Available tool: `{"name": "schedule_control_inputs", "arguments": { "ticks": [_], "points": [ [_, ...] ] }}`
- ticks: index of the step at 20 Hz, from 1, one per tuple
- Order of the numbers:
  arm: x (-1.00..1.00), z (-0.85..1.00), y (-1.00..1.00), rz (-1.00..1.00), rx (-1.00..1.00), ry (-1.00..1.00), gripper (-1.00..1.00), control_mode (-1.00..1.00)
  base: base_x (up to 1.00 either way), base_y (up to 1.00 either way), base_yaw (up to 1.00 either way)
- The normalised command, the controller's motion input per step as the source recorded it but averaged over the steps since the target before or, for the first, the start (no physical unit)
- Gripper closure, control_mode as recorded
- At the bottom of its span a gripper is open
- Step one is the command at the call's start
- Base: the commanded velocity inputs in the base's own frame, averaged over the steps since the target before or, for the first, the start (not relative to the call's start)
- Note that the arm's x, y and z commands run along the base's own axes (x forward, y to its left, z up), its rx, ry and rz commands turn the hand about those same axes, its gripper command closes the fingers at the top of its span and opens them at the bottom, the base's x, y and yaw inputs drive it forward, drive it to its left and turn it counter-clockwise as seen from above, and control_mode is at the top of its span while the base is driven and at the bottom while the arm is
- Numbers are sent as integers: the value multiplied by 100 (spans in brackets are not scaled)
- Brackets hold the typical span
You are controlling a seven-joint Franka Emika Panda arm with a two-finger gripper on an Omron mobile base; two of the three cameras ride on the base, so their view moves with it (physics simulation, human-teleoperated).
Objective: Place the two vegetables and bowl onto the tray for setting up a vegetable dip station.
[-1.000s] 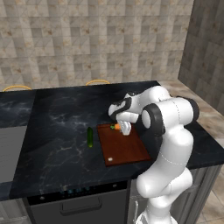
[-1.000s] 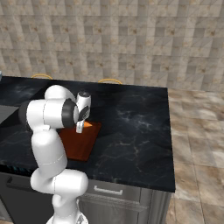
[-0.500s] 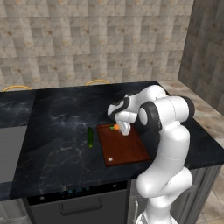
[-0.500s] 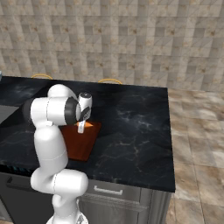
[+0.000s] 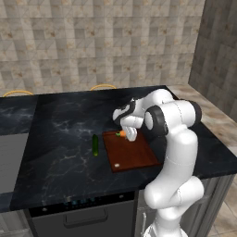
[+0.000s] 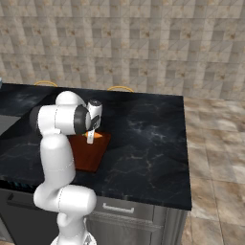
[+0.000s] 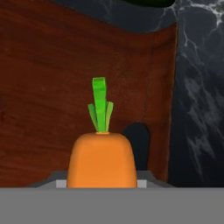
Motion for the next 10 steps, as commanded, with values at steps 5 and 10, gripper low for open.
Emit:
{"name": "schedule_control_inputs", "arguments": {
  "ticks": [5, 10],
  "points": [
    [9, -8, 1, 2, 0, 0, 100, -100, 0, 0, 0],
    [0, 0, 0, 1, 0, 0, -100, -100, 0, 0, 0]
  ]
}}
